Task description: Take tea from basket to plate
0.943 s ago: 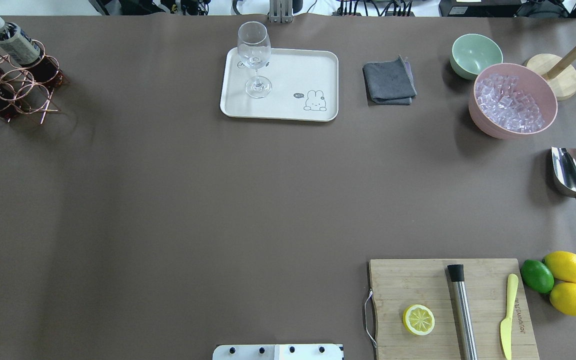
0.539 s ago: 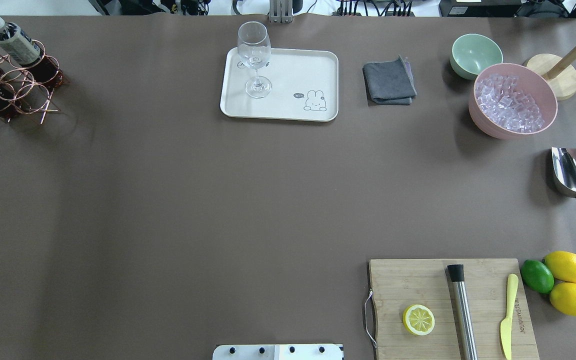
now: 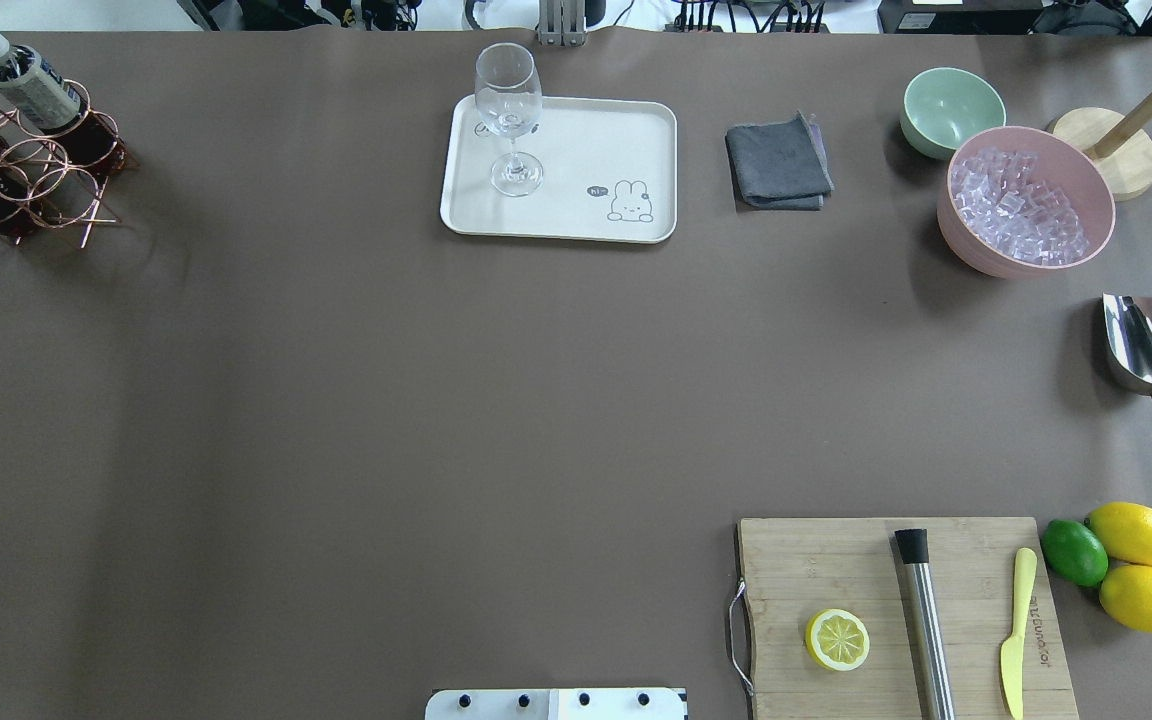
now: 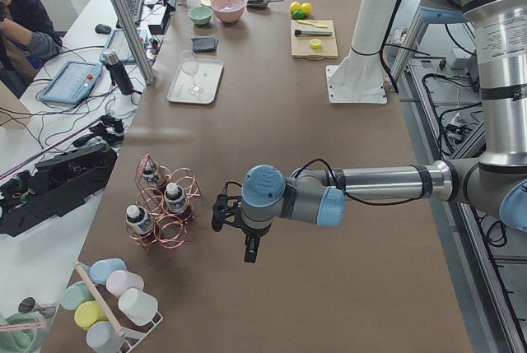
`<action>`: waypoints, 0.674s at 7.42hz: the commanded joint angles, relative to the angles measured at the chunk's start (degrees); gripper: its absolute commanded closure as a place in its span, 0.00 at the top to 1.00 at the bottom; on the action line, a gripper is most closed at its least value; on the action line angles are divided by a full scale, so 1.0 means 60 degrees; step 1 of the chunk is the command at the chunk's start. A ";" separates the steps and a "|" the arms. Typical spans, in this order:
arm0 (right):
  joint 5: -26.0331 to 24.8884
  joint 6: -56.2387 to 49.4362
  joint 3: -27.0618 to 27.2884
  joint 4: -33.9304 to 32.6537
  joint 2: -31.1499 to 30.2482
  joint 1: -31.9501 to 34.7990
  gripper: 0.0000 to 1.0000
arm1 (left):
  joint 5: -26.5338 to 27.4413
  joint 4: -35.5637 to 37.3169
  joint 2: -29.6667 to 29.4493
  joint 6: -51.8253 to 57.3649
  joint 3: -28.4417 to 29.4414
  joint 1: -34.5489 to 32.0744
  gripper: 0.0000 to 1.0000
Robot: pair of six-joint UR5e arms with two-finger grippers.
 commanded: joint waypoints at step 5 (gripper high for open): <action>0.0001 0.0000 0.0028 0.0000 -0.0015 0.0046 1.00 | -0.0029 0.0025 -0.0003 0.0011 0.0008 0.0015 0.98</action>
